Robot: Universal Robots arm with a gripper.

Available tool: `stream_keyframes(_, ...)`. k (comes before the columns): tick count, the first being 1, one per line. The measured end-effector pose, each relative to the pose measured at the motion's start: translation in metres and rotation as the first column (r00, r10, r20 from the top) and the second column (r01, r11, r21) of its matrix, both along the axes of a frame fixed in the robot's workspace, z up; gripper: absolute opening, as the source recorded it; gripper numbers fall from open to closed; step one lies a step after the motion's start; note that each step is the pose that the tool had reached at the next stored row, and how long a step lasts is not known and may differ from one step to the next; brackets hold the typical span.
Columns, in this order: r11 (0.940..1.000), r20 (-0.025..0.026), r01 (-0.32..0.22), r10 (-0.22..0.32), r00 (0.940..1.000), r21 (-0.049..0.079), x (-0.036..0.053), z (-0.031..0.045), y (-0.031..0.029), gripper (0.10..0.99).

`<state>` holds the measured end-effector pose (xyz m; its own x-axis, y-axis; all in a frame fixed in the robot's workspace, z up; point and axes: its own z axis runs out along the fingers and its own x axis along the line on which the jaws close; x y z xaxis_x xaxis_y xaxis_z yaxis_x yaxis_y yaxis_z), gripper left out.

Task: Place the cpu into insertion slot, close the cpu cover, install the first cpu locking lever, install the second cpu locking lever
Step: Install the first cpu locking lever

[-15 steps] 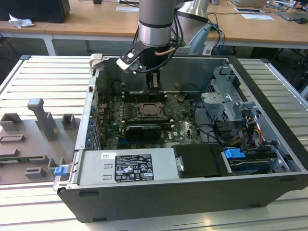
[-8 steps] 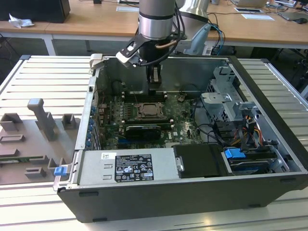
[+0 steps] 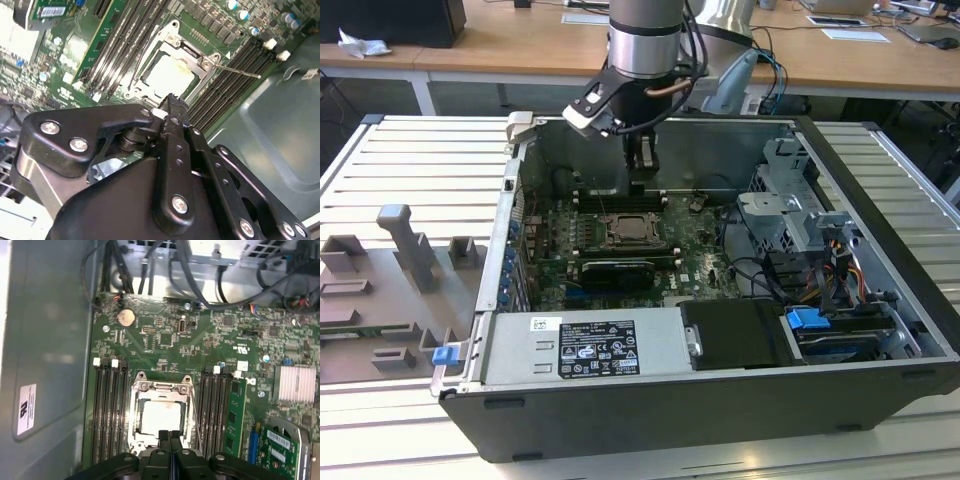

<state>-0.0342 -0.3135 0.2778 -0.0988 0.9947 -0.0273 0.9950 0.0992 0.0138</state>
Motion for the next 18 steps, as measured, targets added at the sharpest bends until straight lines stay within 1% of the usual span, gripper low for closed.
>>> stream_keyframes(5, 0.9978, 0.0001, -0.066, 0.066, 0.9978, 0.000, 0.0000, -0.0001, 0.0000, 0.106)
stream_keyframes(11, 0.9936, 0.0000, -0.113, 0.113, 0.9936, 0.000, 0.0000, -0.0001, 0.0000, 0.106)
stream_keyframes(16, 0.9892, 0.0000, -0.146, 0.146, 0.9892, 0.000, 0.0000, -0.0001, 0.0000, 0.106)
stream_keyframes(18, 0.9856, 0.0001, -0.169, 0.169, 0.9856, 0.000, 0.0000, -0.0001, 0.0000, 0.106)
